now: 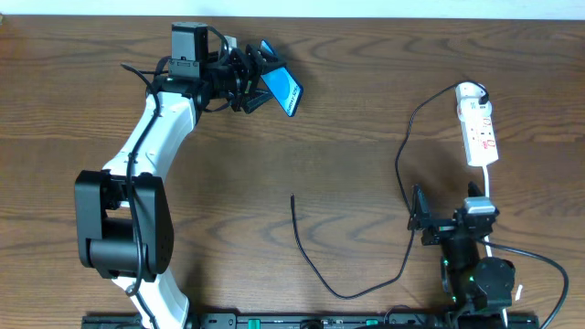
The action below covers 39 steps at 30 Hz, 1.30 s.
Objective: Plug charger to phone and switch on socket
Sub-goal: 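Raise the right arm and move the right gripper toward the phone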
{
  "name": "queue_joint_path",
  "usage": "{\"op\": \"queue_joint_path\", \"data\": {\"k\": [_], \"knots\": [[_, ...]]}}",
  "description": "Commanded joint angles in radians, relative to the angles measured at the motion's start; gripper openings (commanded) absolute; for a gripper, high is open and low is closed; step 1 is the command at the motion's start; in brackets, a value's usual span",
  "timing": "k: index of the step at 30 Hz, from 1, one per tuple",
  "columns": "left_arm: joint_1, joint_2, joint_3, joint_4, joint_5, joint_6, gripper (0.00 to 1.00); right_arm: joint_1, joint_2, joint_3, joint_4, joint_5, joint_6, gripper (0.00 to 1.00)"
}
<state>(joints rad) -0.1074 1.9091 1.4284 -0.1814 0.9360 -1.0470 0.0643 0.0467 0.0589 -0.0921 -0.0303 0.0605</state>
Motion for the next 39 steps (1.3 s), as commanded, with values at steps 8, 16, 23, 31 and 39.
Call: {"op": "queue_joint_path", "data": {"k": [8,16,23,31,39], "knots": [[0.002,-0.031,0.031,0.008,0.012,-0.002,0.07,0.006,0.312,0.25,-0.058,-0.054,0.0,0.99],[0.002,-0.031,0.031,0.008,0.012,-0.002,0.07,0.007,0.632,0.449,-0.062,-0.264,-0.009,0.99],[0.002,-0.031,0.031,0.008,0.013,-0.005,0.07,0.007,0.866,0.591,-0.061,-0.443,-0.01,0.99],[0.002,-0.031,0.031,0.008,0.012,-0.005,0.07,0.007,1.051,0.69,-0.054,-0.555,-0.009,0.99],[0.002,-0.031,0.031,0.008,0.012,-0.016,0.07,0.007,1.119,0.743,0.0,-0.669,-0.003,0.99]]}}
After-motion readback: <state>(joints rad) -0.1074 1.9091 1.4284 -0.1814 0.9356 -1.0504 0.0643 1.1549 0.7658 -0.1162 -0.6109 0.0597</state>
